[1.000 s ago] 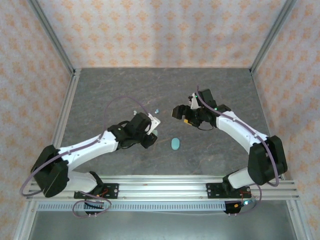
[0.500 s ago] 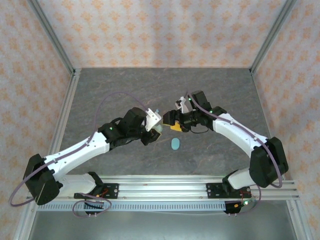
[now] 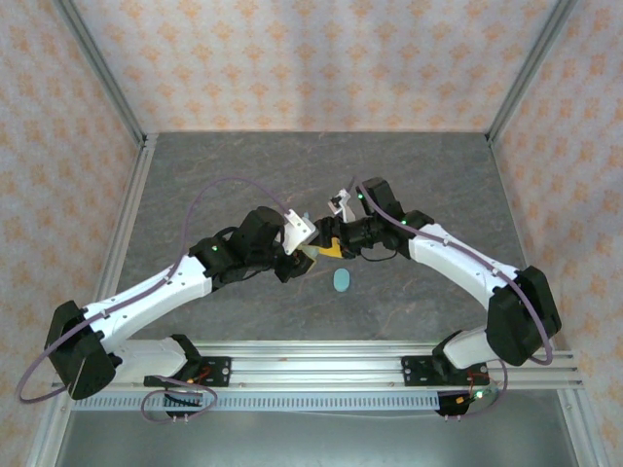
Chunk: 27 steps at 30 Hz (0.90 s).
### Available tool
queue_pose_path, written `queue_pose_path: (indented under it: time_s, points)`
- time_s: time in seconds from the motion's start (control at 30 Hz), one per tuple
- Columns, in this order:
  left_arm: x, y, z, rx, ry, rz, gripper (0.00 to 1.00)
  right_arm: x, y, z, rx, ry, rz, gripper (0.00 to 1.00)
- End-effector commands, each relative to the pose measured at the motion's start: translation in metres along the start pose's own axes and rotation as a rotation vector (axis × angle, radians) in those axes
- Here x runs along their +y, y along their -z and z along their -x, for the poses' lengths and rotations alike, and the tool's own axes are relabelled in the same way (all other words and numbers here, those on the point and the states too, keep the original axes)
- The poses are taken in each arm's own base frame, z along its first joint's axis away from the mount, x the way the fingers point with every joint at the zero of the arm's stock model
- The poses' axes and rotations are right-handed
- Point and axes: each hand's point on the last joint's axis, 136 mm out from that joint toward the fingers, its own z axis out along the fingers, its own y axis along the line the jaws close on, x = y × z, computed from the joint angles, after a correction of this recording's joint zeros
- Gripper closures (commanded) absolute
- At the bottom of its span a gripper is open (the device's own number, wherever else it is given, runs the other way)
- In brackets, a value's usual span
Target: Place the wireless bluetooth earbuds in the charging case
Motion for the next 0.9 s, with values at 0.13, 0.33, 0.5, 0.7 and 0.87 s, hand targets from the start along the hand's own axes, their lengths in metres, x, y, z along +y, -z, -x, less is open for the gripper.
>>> queue_pose_path:
  time_s: [0.13,0.33,0.5,0.7,0.87]
  points:
    - [0.006,0.013,0.026,-0.076,-0.001,0.050,0.81,0.024,0.003,0.003,-0.015,0.038,0.105,0.58]
    - [0.017,0.015,0.038,-0.116,0.024,0.097,0.77,0.037,0.004,0.013,-0.058,0.008,0.168,0.73]
    - [0.021,0.017,0.049,-0.132,0.041,0.102,0.74,0.039,0.005,0.023,-0.096,-0.045,0.165,0.81]
    - [0.028,0.025,0.062,-0.177,0.086,0.092,0.53,0.050,0.008,0.038,-0.155,-0.115,0.236,0.84]
    - [0.042,0.039,0.075,-0.232,0.176,0.108,0.31,0.055,0.018,0.055,-0.231,-0.190,0.289,0.86]
